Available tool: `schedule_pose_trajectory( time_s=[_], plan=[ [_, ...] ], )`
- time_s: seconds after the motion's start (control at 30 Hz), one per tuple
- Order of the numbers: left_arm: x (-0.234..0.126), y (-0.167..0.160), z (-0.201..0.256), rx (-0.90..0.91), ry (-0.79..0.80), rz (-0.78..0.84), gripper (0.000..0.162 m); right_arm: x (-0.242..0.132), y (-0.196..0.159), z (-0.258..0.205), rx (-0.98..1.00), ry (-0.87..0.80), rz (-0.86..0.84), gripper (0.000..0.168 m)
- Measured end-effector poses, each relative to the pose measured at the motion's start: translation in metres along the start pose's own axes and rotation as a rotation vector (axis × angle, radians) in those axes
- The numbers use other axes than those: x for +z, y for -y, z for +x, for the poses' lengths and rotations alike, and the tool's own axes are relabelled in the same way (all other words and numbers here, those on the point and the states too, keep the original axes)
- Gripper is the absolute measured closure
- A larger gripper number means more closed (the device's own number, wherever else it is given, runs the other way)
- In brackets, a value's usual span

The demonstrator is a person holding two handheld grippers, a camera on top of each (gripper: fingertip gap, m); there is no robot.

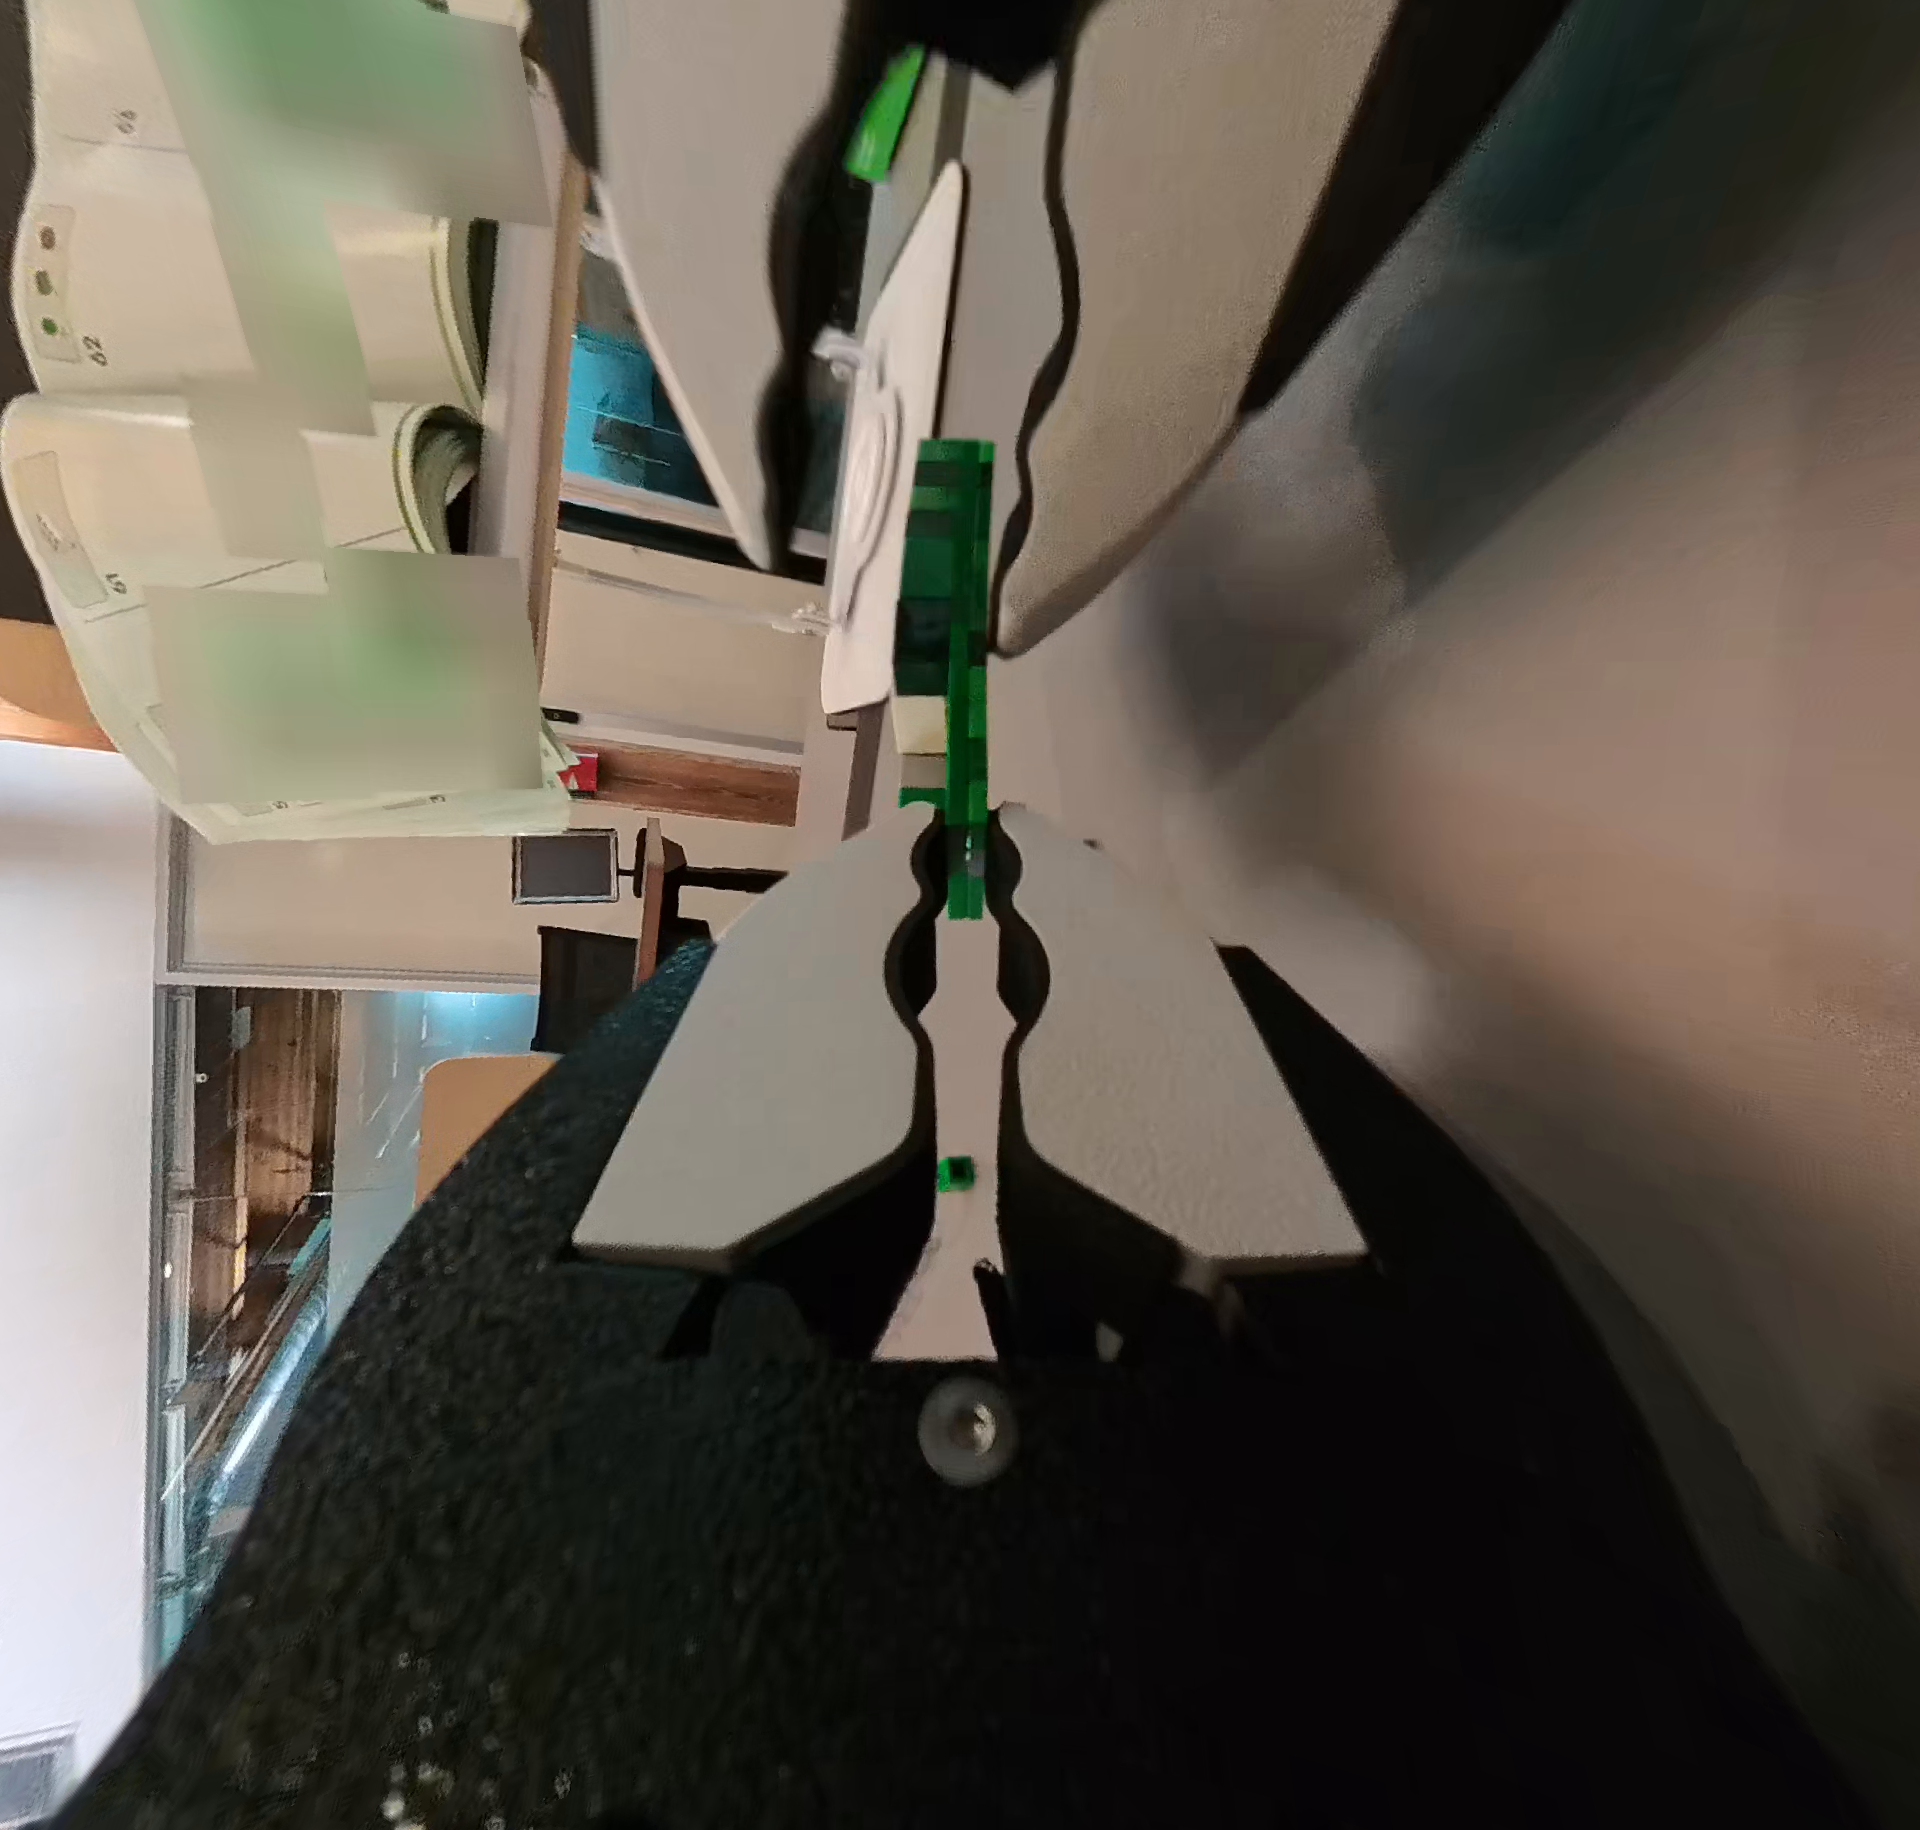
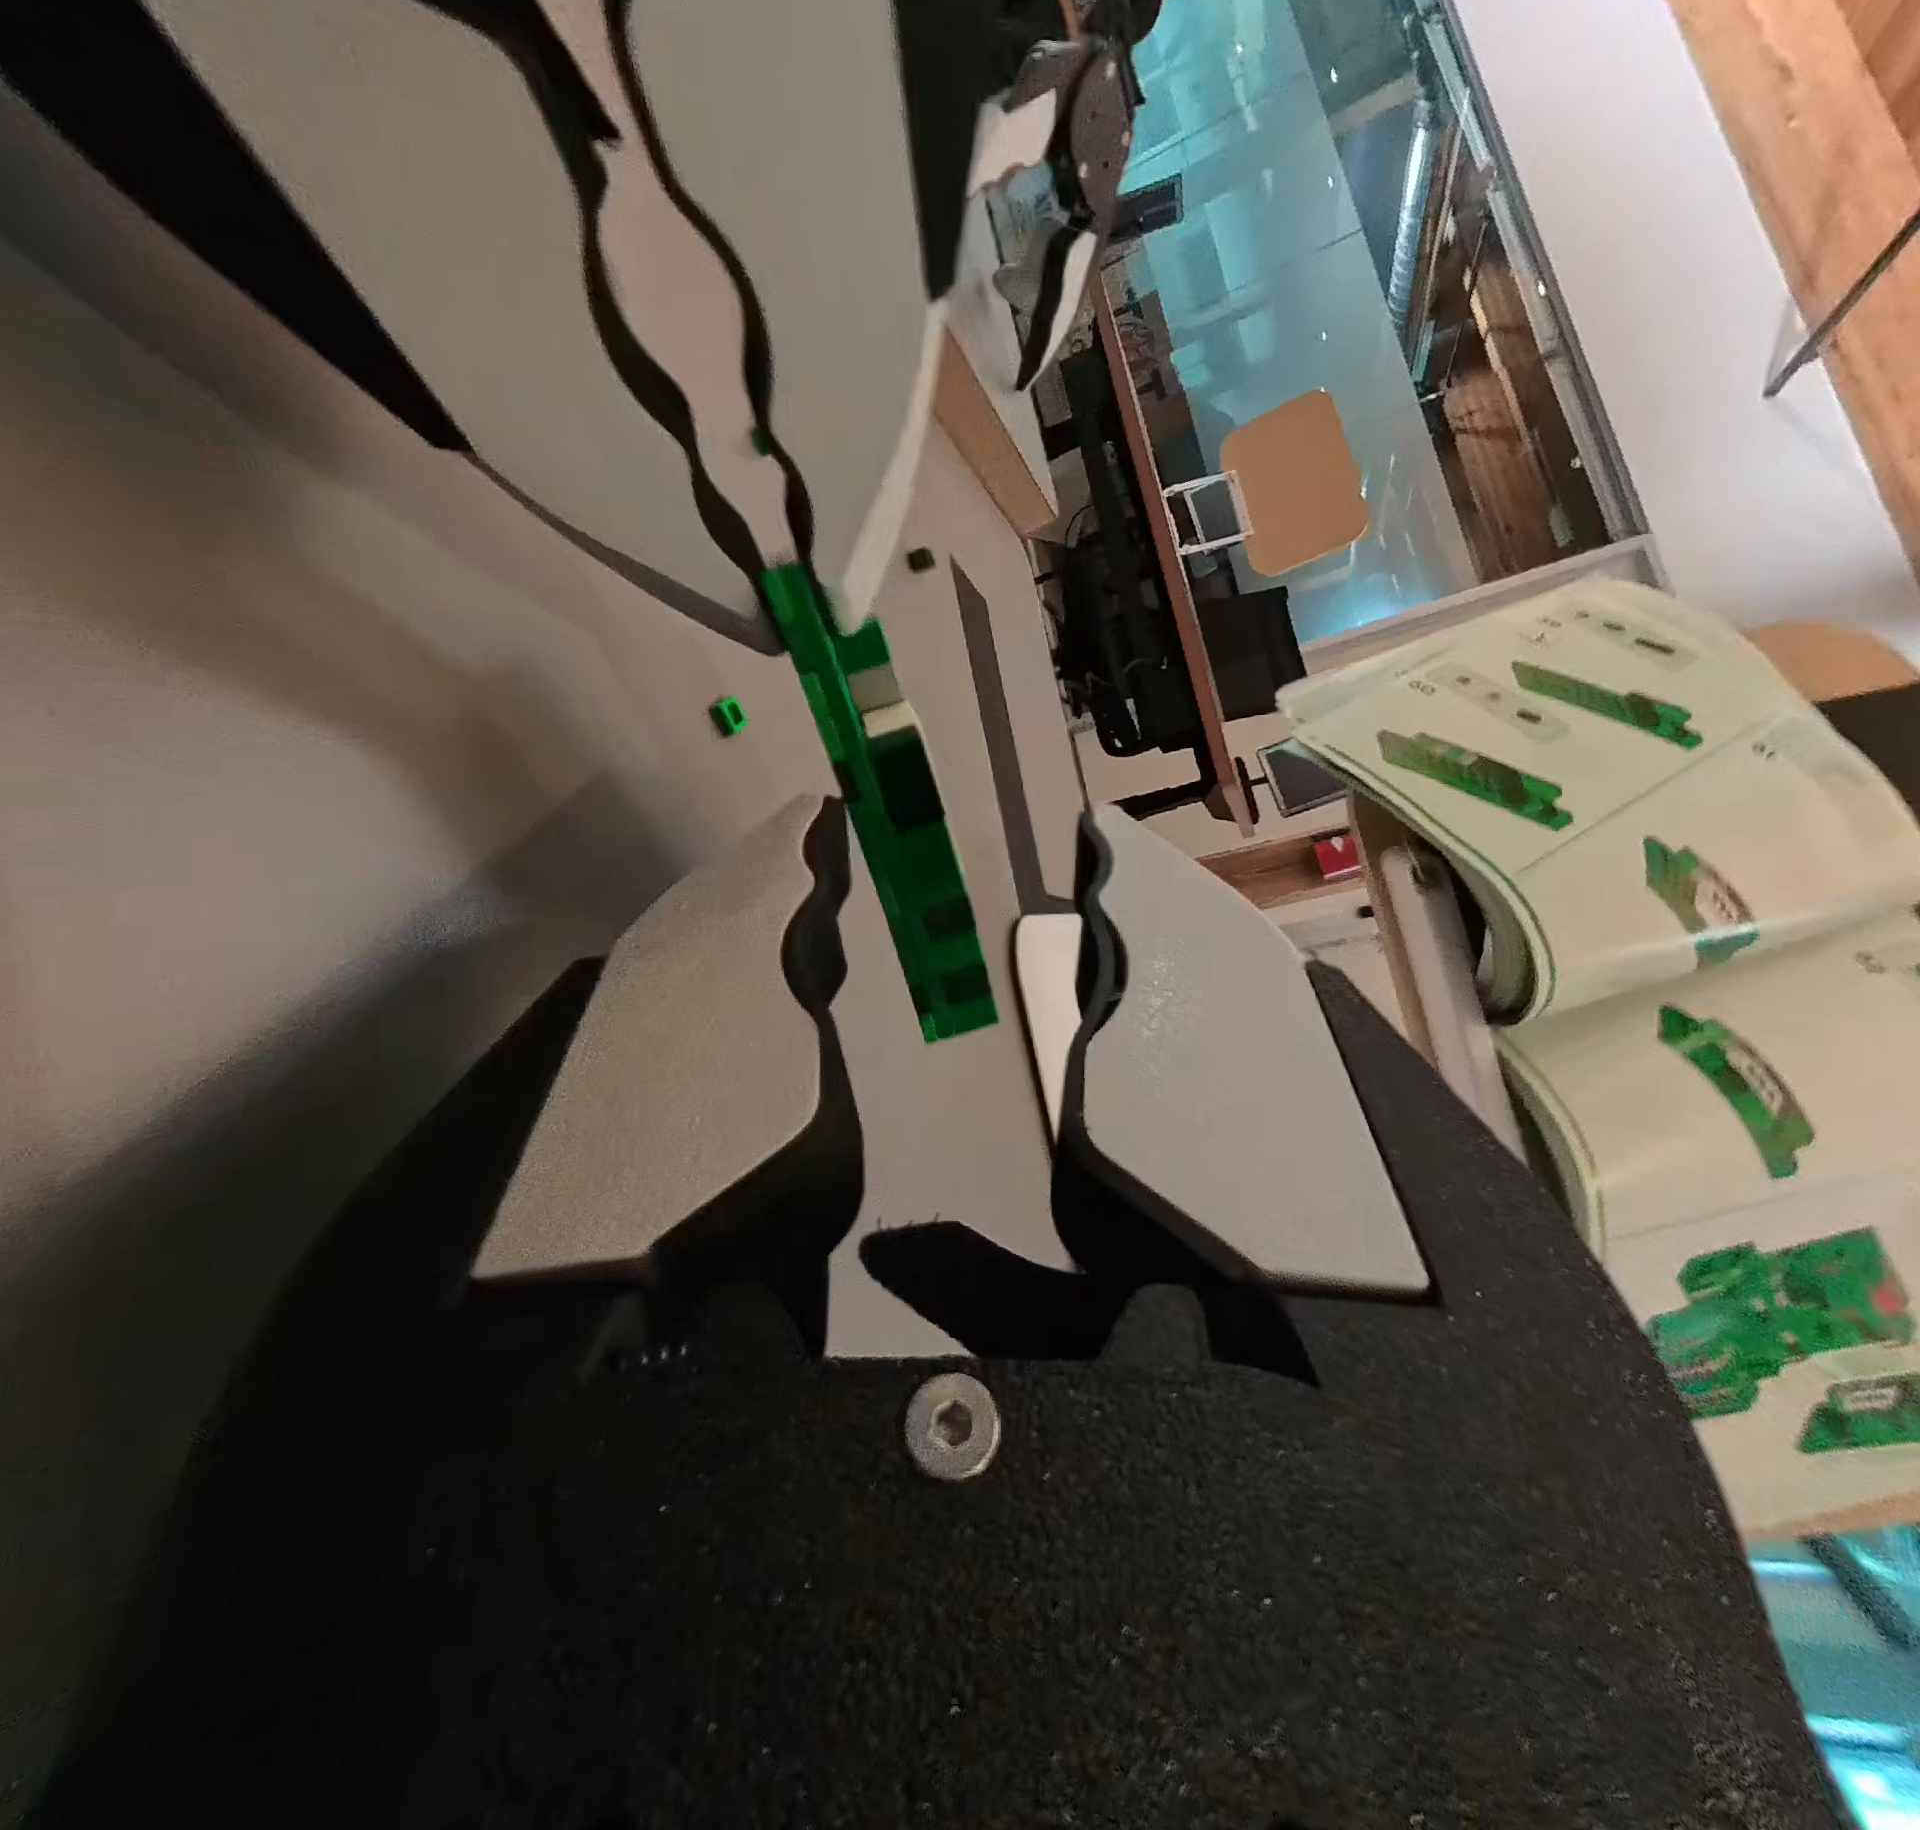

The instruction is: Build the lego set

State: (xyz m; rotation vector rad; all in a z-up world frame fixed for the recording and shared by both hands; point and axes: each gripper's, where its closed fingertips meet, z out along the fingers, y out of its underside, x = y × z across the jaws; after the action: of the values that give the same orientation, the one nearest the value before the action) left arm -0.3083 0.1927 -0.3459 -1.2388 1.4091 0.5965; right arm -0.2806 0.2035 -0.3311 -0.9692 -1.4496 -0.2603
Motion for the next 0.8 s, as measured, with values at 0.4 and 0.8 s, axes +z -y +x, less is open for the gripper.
schedule_pose_trajectory(
  time_s=[0.4,0.8],
  plan=[
    [-0.004,0.014,0.010,0.026,-0.057,0.101,0.156,0.003,-0.009,-0.018,-0.242,0.018,-0.042,0.147],
    [-0.003,0.013,0.015,0.044,-0.075,0.090,0.156,0.003,-0.013,-0.025,-0.171,0.123,-0.087,0.150]
  ],
)
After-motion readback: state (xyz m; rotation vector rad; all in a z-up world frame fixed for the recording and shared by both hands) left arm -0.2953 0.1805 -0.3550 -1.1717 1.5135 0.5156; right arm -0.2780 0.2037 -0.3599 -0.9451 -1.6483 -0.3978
